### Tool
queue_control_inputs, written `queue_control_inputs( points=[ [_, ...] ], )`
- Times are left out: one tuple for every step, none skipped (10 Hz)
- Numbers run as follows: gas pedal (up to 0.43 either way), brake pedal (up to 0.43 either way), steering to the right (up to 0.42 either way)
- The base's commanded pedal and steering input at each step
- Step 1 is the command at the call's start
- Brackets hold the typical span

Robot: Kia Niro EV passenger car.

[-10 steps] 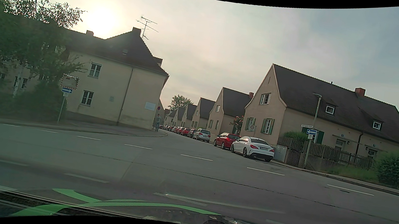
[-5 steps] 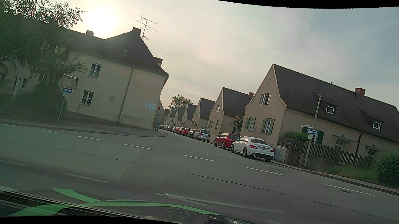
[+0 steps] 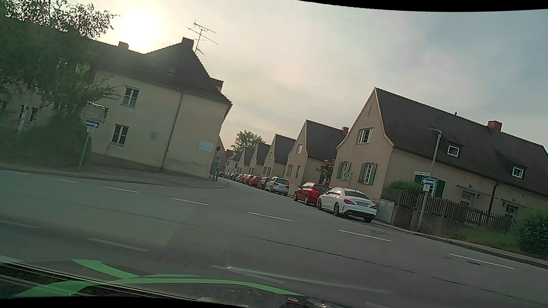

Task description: Follow the waypoints while adhering to traffic rules and regulations

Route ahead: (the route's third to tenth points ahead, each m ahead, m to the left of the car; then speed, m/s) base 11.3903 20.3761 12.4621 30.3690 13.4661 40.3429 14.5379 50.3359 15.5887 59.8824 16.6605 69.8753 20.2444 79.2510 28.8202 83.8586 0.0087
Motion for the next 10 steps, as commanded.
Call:
queue_control_inputs(
  points=[
    [0.000, 0.146, -0.128],
    [0.000, 0.152, -0.128],
    [0.000, 0.152, -0.128],
    [0.000, 0.152, -0.128],
    [0.000, 0.152, -0.128],
    [0.000, 0.152, -0.128],
    [0.000, 0.152, -0.128],
    [0.000, 0.152, -0.128],
    [0.000, 0.152, -0.128],
    [0.000, 0.152, -0.128]
  ],
)
